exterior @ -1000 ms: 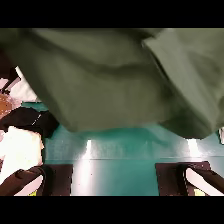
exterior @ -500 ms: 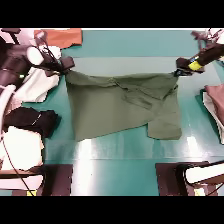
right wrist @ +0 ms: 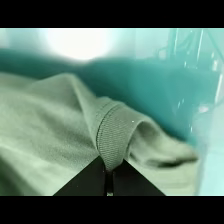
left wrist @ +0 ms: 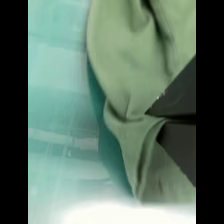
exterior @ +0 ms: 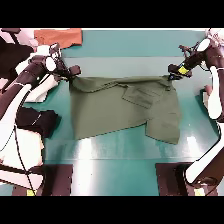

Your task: Fold the shirts.

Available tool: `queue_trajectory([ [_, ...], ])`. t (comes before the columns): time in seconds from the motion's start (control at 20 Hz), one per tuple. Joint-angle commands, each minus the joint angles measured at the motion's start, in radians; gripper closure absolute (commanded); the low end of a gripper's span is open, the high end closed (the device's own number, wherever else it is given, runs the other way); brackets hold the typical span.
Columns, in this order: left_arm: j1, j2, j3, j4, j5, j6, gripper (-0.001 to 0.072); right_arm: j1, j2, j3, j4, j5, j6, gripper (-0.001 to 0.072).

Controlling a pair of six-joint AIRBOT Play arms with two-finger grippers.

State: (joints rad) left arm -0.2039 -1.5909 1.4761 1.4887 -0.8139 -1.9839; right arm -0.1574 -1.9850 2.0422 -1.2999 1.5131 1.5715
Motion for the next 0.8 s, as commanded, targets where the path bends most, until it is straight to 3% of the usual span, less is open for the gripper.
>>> queue_trajectory([
  [0.0,0.000,-0.005,0.000,0.045,0.011,0.003,0.0683,-0.052,-0.021,-0.011,0.001,-0.042,0.001,0.0679],
  [0.1,0.000,-0.005,0.000,0.050,0.019,0.003,0.0683,-0.082,-0.019,0.006,0.082,-0.089,-0.006,0.0426],
  [0.15,0.000,-0.005,0.000,0.051,0.029,0.003,0.0683,-0.097,-0.018,0.022,0.146,-0.116,-0.022,0.0342],
  [0.35,0.000,-0.007,0.000,0.050,0.073,0.002,0.0683,-0.133,0.007,0.032,0.297,-0.193,-0.036,0.0328],
  [0.5,0.000,-0.013,0.000,0.049,0.078,0.002,0.0683,-0.141,0.014,0.032,0.304,-0.087,-0.074,0.0325],
  [0.6,0.000,-0.013,0.000,0.049,0.074,0.002,0.0683,-0.145,0.022,0.002,0.278,-0.018,-0.100,0.0088],
  [0.75,0.000,-0.013,0.000,0.049,0.072,0.002,0.0683,-0.170,0.073,-0.116,0.286,-0.058,-0.120,0.0069],
])
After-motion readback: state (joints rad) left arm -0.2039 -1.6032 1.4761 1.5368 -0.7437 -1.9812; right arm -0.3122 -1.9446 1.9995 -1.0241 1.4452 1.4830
